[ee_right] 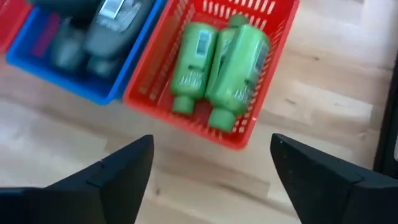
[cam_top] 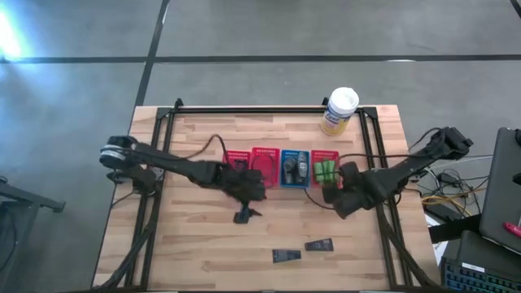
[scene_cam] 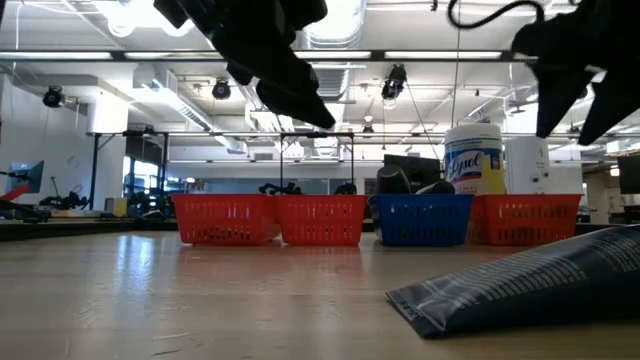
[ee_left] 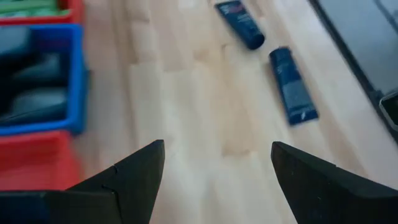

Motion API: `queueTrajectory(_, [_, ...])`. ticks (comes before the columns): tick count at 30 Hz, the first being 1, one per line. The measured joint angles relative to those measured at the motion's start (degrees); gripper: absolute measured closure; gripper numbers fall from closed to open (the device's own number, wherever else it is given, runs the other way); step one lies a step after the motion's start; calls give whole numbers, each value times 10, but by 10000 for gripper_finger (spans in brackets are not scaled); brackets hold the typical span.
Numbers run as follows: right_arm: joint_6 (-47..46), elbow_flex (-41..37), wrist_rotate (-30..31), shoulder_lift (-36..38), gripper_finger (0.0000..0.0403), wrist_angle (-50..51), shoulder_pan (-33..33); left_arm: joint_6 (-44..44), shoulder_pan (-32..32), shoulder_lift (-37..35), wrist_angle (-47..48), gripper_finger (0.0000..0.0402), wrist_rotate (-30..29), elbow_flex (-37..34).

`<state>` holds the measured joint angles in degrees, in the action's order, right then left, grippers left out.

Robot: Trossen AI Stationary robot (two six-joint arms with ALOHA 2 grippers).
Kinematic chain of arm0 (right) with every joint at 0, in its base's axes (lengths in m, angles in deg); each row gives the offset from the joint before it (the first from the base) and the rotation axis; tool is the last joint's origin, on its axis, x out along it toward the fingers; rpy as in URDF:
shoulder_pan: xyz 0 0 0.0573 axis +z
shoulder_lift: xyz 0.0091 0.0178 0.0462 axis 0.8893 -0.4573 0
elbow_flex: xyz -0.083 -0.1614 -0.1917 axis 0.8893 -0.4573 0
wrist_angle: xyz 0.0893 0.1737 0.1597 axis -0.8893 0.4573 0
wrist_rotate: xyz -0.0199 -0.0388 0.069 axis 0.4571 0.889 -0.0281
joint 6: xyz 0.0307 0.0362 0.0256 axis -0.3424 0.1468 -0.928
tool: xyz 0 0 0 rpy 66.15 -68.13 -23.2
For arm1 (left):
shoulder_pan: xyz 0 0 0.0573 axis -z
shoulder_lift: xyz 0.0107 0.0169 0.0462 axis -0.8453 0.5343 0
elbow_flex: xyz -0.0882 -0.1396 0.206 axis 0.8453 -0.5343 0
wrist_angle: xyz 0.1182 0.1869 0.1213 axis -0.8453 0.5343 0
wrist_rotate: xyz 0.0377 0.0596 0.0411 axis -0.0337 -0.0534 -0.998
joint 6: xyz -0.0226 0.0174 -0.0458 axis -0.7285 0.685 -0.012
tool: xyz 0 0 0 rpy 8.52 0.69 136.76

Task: Pick & Place Travel size toiletries
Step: Put the blue shave cream into the middle red bin

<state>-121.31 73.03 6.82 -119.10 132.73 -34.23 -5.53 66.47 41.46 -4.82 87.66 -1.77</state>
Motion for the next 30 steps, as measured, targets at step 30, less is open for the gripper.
queueTrajectory(30, [-75, -1, -20, 13, 61, 11, 167, -186, 163, 313, -42, 103, -172, 270])
